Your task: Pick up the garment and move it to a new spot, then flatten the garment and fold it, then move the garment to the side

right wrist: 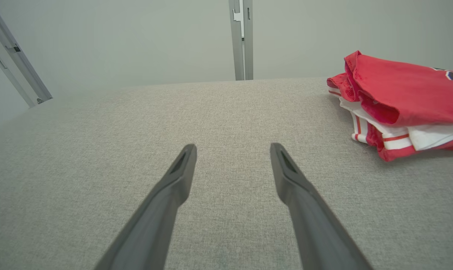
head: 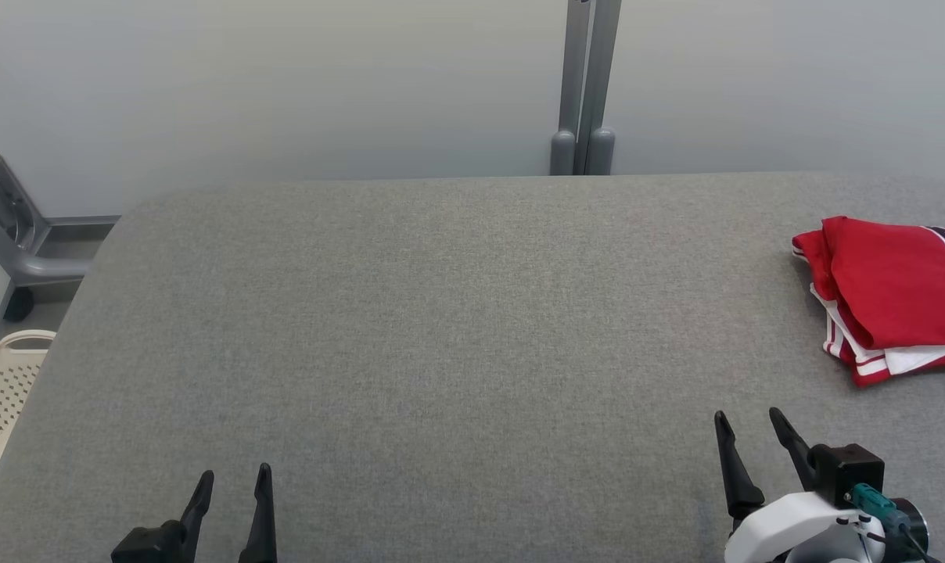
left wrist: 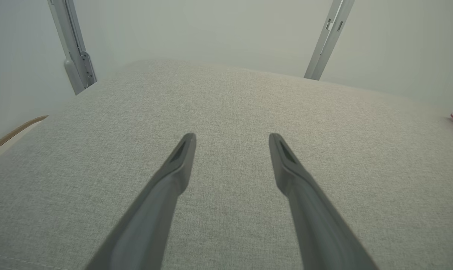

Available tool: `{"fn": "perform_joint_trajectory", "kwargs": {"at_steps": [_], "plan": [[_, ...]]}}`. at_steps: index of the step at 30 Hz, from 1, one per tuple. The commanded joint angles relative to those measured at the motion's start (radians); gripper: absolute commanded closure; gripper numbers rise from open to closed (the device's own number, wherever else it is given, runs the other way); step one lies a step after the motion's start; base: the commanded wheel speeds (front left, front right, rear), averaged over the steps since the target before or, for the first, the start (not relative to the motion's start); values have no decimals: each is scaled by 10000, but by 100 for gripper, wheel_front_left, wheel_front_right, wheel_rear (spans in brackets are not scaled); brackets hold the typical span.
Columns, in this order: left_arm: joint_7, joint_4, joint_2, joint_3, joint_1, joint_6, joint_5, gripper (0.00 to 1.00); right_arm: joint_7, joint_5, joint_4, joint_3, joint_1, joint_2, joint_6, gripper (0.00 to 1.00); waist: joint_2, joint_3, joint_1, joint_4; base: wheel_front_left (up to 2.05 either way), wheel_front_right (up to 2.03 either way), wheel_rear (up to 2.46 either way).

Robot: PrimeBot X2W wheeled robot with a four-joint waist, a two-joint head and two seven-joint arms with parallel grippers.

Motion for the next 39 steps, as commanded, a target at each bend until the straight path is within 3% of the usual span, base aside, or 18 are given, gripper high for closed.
{"fn": "perform_joint_trajectory", "kwargs": {"at_steps": [1,7,8,12,39], "plan": [[-28,-43,-36,43,-77,-45,71,0,-31,51,-34,3,98,-17,-14,0,0,-8,0,8,0,0,0],[-28,-70,-54,137,-57,-50,146,0,-31,-2,-127,-71,71,-16,-14,0,0,-6,0,2,0,0,0],[0,-54,-56,115,3,-27,92,100,0,-2,-90,-59,12,0,0,100,0,-6,0,3,0,0,0],[68,260,-138,93,176,-27,76,100,13,11,232,-60,191,56,2,100,0,-4,0,2,0,0,0],[1527,-113,-256,677,-644,-40,-4318,100,1036,4992,-666,-341,107,29,-1,100,0,159,0,-51,0,0,0]]}}
